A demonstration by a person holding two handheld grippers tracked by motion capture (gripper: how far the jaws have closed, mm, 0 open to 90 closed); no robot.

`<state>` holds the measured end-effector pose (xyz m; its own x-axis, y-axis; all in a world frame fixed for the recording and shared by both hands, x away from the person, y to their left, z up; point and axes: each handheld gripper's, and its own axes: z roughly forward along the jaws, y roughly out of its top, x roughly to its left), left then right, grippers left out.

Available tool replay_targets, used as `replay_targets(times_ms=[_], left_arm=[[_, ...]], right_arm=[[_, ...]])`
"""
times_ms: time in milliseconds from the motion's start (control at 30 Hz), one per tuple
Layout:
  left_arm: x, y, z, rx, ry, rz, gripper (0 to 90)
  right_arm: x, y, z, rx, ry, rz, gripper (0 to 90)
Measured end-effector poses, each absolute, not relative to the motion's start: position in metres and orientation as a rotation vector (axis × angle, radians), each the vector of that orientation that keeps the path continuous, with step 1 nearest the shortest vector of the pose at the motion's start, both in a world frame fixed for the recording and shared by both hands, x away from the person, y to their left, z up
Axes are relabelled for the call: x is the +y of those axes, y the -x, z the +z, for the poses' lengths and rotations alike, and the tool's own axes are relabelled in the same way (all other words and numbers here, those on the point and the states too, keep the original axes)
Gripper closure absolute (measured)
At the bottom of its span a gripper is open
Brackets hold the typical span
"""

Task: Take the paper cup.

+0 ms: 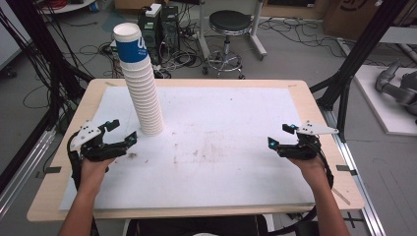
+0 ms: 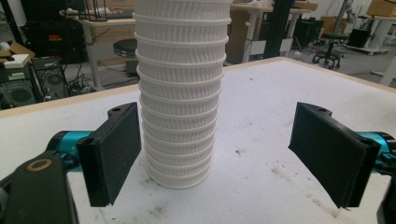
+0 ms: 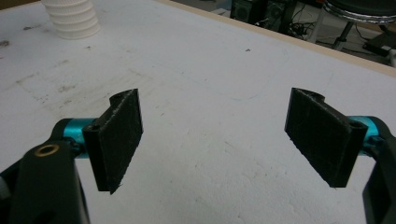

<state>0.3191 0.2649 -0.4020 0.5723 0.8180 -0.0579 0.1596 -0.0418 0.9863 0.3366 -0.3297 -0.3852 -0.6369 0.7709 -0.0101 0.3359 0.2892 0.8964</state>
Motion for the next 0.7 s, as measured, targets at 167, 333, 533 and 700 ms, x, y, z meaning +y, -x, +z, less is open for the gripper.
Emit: replay_targets(times_ms=[167, 333, 533, 700], left_arm=[[0.264, -0.321, -0.402, 0.865, -1.549, 0.653, 16.3], [0.263, -0.324, -0.402, 0.865, -1.553, 0.653, 16.3], [0.261, -0.328, -0.403, 0.856, -1.578, 0.635, 16.3], [0.260, -0.326, -0.404, 0.852, -1.588, 0.618, 16.3]], right_arm=[[-0.331, -0.336, -0.385, 2.116, -0.999, 1.317, 19.5], [-0.329, -0.332, -0.385, 2.116, -1.000, 1.336, 19.5], [-0.317, -0.335, -0.380, 2.121, -0.966, 1.409, 19.5], [-0.307, -0.340, -0.375, 2.121, -0.953, 1.477, 19.5]])
